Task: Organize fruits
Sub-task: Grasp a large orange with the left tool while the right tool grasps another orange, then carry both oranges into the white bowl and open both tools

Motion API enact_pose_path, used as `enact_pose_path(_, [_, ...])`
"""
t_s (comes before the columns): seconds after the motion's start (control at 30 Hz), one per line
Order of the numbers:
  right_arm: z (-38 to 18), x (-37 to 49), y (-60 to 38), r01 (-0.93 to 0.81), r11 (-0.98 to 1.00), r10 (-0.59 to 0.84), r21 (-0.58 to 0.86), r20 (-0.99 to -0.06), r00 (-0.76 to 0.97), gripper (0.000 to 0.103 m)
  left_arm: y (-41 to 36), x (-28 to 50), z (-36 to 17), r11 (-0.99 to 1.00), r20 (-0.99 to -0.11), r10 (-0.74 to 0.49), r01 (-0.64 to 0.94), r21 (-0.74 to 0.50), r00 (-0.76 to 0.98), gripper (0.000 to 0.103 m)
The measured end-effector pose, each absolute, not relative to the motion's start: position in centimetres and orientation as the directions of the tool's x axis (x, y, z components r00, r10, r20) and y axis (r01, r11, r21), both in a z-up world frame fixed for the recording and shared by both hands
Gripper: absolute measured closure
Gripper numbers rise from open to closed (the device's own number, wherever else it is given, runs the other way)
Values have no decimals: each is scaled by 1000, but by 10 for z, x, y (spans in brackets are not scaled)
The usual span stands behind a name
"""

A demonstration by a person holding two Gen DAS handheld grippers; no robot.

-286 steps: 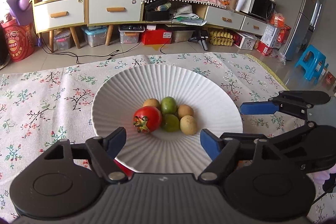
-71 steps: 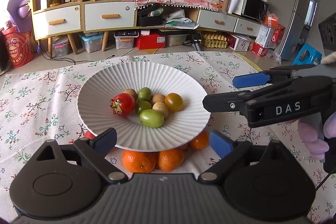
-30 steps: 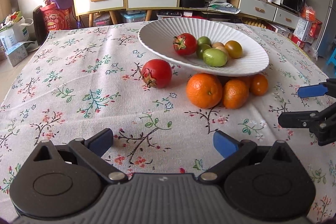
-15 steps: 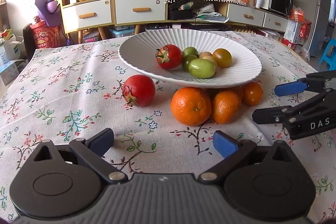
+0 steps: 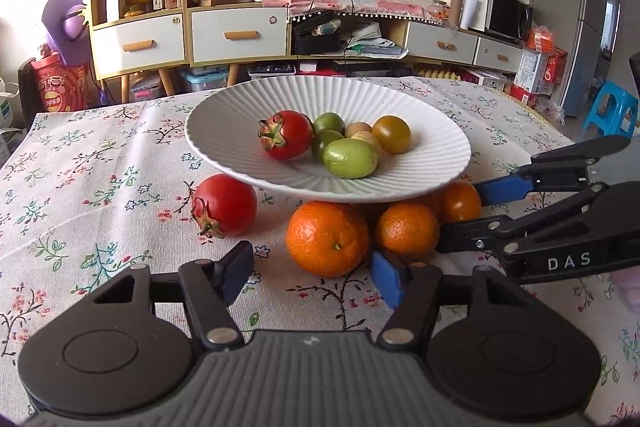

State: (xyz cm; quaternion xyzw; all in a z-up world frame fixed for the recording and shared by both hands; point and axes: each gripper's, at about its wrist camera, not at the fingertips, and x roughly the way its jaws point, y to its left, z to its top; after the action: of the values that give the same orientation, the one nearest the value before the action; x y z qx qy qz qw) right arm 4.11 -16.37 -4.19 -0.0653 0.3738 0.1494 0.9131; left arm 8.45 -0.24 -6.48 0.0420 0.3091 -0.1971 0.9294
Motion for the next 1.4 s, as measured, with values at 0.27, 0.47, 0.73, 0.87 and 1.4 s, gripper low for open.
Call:
enact_pose_path(0.27, [-40,45,-166,-311,950,217,-8,-700,680,68,-5,85,-63,910,-594,-361,410,-56,719,62])
enact_pose_path(0.47, [-39,44,-166,-306,952,216,-3,-704,677,70,-5,86,-61,911,-614,-360,406,-70,702,66])
enact_pose_path(0.73, [-33,41,-165,-307,952,220,7,-714,665,70,1,79,-57,918,-649,-350,384,-95,676,67])
enact_pose_path(0.87, [-28,39,-165,-304,953,218,10,-720,659,70,3,75,-53,921,-669,-345,376,-105,658,67])
enact_pose_path(1.4, [-18,32,-171,-279,959,227,50,-724,652,73,3,57,-40,903,-680,-389,405,-147,621,67])
